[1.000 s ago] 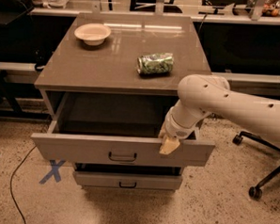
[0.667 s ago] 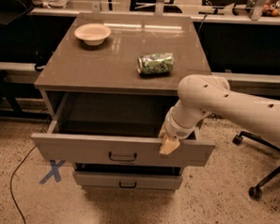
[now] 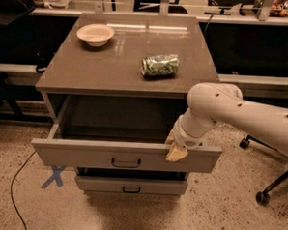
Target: Open top drawer
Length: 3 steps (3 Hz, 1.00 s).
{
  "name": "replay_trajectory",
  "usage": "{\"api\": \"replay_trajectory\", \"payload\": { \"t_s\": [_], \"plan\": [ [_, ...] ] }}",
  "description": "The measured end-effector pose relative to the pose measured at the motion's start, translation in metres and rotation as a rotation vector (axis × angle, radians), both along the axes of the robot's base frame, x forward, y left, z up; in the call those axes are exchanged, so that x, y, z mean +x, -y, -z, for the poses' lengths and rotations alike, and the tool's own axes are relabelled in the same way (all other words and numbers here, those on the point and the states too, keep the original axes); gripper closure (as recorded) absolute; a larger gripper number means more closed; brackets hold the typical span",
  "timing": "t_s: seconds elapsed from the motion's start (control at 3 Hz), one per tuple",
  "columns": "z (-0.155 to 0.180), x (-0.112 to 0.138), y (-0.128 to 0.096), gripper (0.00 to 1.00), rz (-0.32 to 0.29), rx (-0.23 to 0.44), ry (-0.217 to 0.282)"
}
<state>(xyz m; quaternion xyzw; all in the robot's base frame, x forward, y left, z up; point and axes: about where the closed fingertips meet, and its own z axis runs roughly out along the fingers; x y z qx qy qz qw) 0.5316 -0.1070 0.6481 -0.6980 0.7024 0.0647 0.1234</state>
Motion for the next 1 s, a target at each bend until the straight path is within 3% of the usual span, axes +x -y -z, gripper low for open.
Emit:
{"api": "replay_trajectory", "payload": {
  "t_s": [0.67, 1.0],
  "plan": [
    [0.0026, -0.0109, 0.0027, 1.00, 0.015, 0.002, -0.006],
    [0.0034, -0.0115, 0.0022, 0.81, 0.014, 0.002, -0.008]
  ]
}}
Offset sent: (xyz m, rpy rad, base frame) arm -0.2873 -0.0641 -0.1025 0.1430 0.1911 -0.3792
